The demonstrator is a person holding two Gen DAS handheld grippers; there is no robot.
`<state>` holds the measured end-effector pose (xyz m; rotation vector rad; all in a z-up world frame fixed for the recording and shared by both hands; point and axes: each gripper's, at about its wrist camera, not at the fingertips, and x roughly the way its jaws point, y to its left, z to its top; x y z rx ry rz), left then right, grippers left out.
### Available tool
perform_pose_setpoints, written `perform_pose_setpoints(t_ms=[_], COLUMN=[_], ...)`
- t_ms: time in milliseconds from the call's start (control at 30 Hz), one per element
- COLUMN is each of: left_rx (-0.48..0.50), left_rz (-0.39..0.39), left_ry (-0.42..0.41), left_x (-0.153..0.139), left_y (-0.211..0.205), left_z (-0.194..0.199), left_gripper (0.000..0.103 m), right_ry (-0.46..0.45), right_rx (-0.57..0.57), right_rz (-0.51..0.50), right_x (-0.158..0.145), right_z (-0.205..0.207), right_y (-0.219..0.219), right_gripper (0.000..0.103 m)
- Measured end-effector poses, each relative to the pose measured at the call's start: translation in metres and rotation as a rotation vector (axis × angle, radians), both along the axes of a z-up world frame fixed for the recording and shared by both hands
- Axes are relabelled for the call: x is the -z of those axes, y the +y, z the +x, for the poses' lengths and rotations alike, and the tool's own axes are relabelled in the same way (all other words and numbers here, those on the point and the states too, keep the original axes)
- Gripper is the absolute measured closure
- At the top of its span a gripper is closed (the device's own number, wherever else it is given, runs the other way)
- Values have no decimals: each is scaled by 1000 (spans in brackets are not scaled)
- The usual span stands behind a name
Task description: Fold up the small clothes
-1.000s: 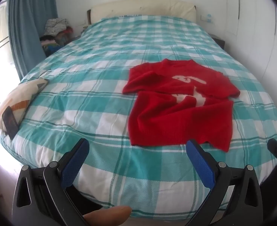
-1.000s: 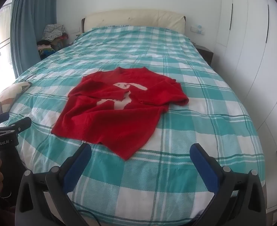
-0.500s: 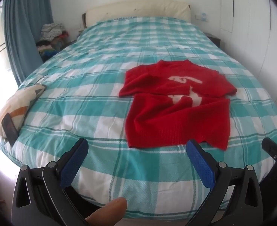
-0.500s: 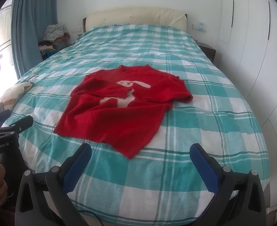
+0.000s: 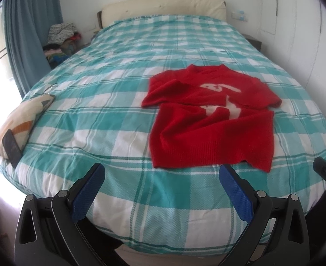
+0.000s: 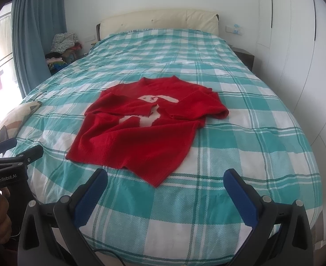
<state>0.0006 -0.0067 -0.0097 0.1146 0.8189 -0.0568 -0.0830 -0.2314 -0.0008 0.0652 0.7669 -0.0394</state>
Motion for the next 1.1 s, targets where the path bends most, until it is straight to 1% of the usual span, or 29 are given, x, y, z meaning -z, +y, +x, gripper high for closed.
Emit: perform_pose_setpoints(t_ms=[233,433,600,800,1100], left_rx=[-6,12,18,29,78], left_rz=[-4,-5,-10,-23,-42], left_ry=[3,-12,-9,-7,9], left_x=[1,-1,-2,-3,-1], left_y=[3,2,1,2,-3], left_z=[1,-1,-1,-1,-2], left_gripper=[0,0,0,0,0], right_ry=[9,4,9,9,-17], right_rx=[7,12,14,15,-1], right_rz=[10,13,12,50,81], right_x=[4,4,4,0,-3], right_z=[-2,-3,-3,-3,-4], right_y=[-2,-1,-1,-3,-1], right_gripper=[0,0,0,0,0])
